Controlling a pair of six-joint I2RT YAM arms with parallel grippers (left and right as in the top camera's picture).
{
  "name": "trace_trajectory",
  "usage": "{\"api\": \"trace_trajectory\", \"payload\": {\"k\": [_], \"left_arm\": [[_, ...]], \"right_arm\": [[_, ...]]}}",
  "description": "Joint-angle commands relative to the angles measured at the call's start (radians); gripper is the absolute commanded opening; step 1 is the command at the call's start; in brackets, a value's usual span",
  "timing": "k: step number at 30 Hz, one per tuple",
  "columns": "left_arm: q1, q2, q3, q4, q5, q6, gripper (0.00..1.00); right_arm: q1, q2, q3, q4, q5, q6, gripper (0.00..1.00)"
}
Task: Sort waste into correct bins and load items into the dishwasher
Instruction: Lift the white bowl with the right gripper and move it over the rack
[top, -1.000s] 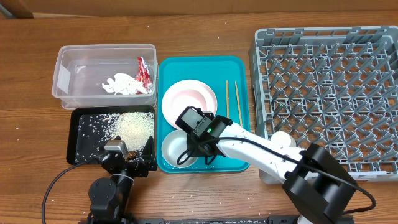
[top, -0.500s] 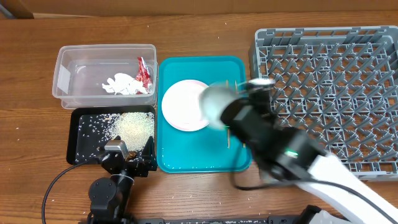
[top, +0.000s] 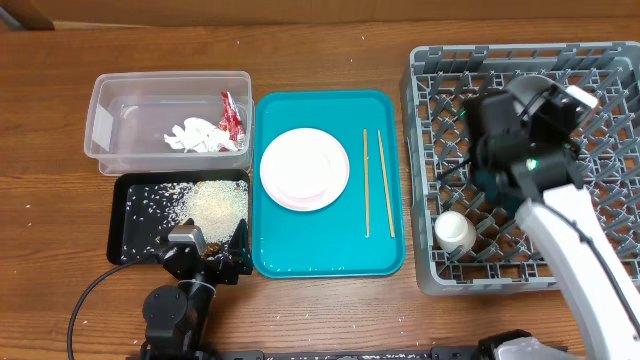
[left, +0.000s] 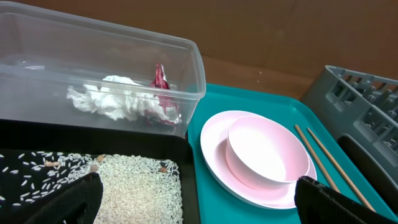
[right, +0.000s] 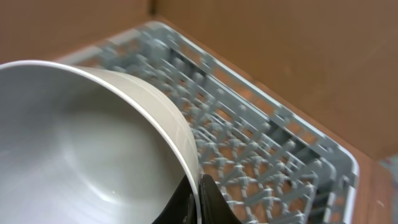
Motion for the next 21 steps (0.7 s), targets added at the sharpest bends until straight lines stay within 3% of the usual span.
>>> {"api": "trace_trajectory", "payload": {"k": [1,10,21], "left_arm": [[-0.006,-0.012,-0.005,0.005,0.007,0.004,1.0],[-0.006,-0.012,-0.005,0.005,0.007,0.004,1.0],[-0.006,-0.012,-0.005,0.005,0.007,0.004,1.0]], "right_arm": [[-0.074,0.075,-0.008,0.015,-0.054,0.001,0.04],[-0.079,0.287,-0.008,0.021,-0.017,0.0,0.04],[0.033,0.342,-0.008,0.008,-0.012,0.0,0.04]]}}
